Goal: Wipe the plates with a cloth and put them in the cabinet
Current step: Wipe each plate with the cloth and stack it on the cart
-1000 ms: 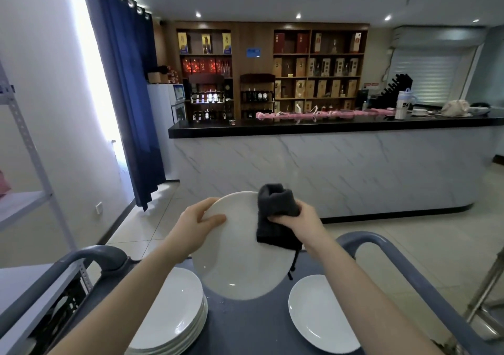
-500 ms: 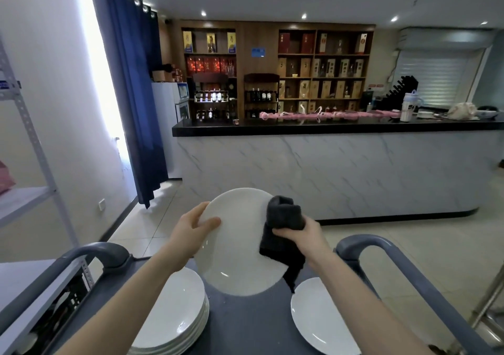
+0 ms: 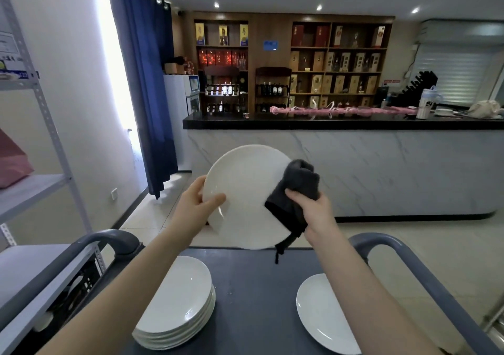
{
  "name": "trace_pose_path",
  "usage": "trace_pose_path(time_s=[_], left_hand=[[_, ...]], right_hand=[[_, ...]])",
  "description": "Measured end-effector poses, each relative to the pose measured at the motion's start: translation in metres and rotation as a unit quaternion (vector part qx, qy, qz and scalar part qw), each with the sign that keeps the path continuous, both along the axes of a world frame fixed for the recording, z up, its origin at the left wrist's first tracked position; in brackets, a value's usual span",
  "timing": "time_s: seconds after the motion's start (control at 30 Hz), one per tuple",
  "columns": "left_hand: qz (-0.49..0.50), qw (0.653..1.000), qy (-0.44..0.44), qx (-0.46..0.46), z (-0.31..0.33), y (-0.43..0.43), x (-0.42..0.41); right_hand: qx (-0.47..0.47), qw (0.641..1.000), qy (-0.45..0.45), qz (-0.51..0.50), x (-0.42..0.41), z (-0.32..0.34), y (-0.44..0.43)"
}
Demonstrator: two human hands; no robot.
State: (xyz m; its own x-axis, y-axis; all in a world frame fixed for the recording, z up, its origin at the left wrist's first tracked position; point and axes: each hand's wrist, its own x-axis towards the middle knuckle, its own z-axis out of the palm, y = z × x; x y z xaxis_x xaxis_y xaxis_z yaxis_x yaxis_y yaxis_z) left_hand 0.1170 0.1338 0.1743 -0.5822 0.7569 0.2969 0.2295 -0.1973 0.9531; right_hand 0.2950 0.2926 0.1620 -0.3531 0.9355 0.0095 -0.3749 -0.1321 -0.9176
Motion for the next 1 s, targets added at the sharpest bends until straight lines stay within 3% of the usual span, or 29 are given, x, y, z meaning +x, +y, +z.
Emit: trace_pose_path(time_s=[0.1, 0.23, 0.3, 0.4, 0.53, 0.6, 0.63, 0.7, 0.8, 0.93, 1.0], left_hand=[[-0.015, 0.997, -0.069, 0.022, -0.019, 0.001, 0.012], [-0.011, 0.997, -0.071, -0.003, -0.021, 0.0, 0.006], [-0.026, 0.999, -0.02, -0.043, -0.016, -0.005, -0.006], [-0.064, 0.984, 0.107, -0.125, 0.0, -0.009, -0.02], [-0.081, 0.927, 0.296, -0.216, 0.015, 0.003, -0.013], [-0.077, 0.913, 0.339, -0.215, 0.013, 0.007, -0.004], [-0.066, 0.914, 0.344, -0.204, 0.012, 0.007, -0.002], [-0.048, 0.932, 0.316, -0.174, 0.008, 0.004, 0.0], [-0.022, 0.951, 0.269, -0.148, 0.006, 0.0, 0.0], [0.023, 0.982, 0.16, -0.098, -0.003, -0.005, -0.007], [0.043, 0.994, 0.084, -0.057, -0.01, -0.004, -0.009]], right_hand=[[-0.118, 0.991, 0.062, -0.007, -0.006, -0.019, -0.007], [-0.107, 0.994, -0.004, 0.022, -0.002, -0.035, -0.01], [-0.022, 0.996, -0.078, 0.027, 0.008, -0.032, -0.005], [0.133, 0.972, -0.189, 0.052, 0.02, -0.013, 0.005], [0.36, 0.876, -0.299, 0.112, 0.01, 0.027, 0.003], [0.433, 0.828, -0.33, 0.134, -0.002, 0.035, -0.003], [0.449, 0.82, -0.329, 0.134, -0.006, 0.036, -0.005], [0.44, 0.834, -0.307, 0.126, -0.008, 0.034, -0.006], [0.356, 0.886, -0.269, 0.129, -0.005, 0.021, -0.003], [0.151, 0.971, -0.156, 0.103, -0.002, -0.014, -0.007], [0.043, 0.992, -0.087, 0.075, -0.004, -0.033, -0.015]])
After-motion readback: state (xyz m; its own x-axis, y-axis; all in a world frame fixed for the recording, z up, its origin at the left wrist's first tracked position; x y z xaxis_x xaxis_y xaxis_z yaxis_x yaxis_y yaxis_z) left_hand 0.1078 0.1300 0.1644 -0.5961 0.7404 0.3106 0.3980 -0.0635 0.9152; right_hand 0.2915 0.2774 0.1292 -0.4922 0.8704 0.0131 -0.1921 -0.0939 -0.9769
